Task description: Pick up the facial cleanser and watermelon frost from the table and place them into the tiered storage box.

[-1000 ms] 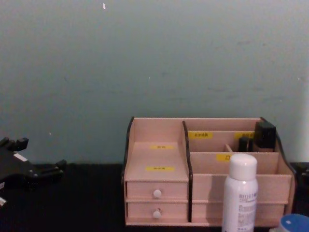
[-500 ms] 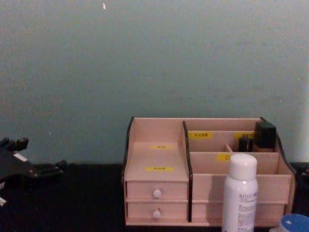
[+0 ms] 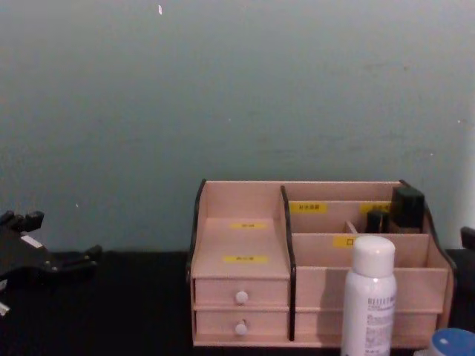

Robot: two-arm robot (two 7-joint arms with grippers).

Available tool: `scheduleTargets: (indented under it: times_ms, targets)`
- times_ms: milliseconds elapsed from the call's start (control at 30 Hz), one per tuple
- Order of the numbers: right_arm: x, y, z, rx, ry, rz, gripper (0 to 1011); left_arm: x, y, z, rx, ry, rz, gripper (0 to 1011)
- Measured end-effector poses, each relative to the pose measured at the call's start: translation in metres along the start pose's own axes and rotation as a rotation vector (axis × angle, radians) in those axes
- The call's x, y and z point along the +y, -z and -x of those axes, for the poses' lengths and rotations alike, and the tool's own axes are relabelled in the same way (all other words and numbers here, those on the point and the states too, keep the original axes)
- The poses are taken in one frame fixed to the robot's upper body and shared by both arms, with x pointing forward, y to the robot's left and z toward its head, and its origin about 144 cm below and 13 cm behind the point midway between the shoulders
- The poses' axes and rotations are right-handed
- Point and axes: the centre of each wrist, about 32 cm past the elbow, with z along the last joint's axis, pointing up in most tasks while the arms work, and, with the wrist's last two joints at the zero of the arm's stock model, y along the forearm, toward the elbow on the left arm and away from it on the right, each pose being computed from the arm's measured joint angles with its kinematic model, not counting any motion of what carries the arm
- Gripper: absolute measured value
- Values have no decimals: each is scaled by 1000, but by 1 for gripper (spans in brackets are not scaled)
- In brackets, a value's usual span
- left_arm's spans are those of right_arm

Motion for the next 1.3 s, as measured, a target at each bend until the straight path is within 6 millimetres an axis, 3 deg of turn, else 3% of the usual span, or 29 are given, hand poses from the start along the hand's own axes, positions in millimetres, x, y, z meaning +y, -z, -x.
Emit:
scheduleTargets:
  times_ms: [267, 567, 1300]
  targets:
    - [-19, -11, -2, 68, -161, 0, 1002, 0, 0, 0, 0, 0, 0, 1001]
    - [-25, -12, 1, 97, -292, 15, 1002, 0, 0, 0, 0, 0, 0, 1001]
    - [8, 8, 11, 157, -439, 66, 1002, 0, 0, 0, 0, 0, 0, 1001]
